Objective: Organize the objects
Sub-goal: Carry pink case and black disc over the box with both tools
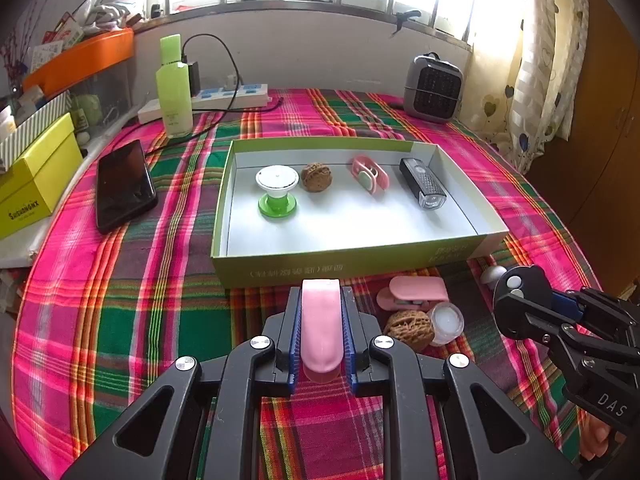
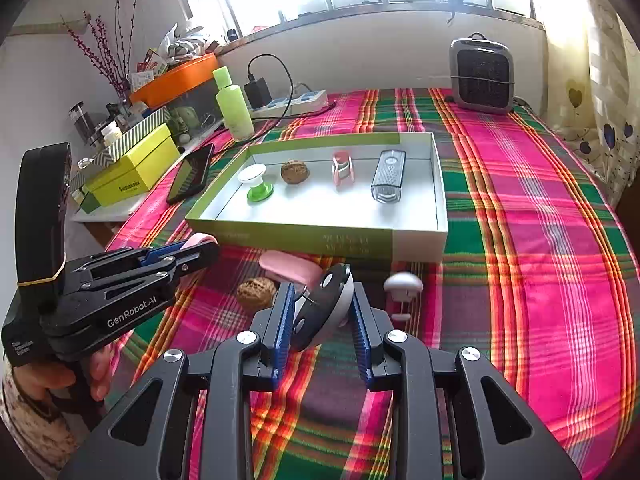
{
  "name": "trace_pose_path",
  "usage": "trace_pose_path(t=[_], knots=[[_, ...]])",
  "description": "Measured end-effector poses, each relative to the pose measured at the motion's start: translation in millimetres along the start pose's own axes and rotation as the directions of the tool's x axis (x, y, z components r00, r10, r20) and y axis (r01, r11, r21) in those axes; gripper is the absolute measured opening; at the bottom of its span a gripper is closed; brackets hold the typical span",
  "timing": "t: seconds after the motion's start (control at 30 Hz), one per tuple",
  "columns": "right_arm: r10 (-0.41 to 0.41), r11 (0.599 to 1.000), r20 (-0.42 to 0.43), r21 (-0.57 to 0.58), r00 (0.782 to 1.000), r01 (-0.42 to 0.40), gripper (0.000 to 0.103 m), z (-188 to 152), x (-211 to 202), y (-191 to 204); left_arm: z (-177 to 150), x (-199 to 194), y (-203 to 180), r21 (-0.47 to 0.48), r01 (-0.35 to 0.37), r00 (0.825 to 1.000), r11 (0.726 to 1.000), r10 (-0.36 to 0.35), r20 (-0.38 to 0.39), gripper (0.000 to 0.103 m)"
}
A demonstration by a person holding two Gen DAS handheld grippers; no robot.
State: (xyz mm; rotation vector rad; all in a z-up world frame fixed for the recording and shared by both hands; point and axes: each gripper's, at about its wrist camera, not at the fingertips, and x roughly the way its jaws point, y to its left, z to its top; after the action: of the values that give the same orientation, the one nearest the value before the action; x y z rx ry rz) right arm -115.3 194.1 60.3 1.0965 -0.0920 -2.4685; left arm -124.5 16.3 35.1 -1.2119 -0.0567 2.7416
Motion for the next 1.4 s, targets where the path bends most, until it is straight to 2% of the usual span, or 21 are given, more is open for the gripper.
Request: trace_pose_path(t=[0.33, 0.83, 1.4], knots=[[0.007, 1.000, 0.018, 0.002, 1.000, -0.007, 0.029, 24.8, 8.6, -3.2, 24.1, -1.6, -0.9, 0.009, 0.014, 0.999, 1.000, -0.015, 0.029, 0.016], [0.011, 1.000, -0.003, 0.019, 1.000, -0.011, 0.029, 60.2, 37.6, -20.5, 57.5, 28.5, -1.2, -0.001, 0.036, 0.999, 0.999, -0.036, 0.000, 0.016], [0.010, 1.000, -0.041, -0.004, 0.999, -0.010, 0.029, 86.6, 74.2, -25.6, 75.4, 61.9, 5.6, -0.022, 0.033, 0.999, 0.999, -0.034, -0.041, 0.016]])
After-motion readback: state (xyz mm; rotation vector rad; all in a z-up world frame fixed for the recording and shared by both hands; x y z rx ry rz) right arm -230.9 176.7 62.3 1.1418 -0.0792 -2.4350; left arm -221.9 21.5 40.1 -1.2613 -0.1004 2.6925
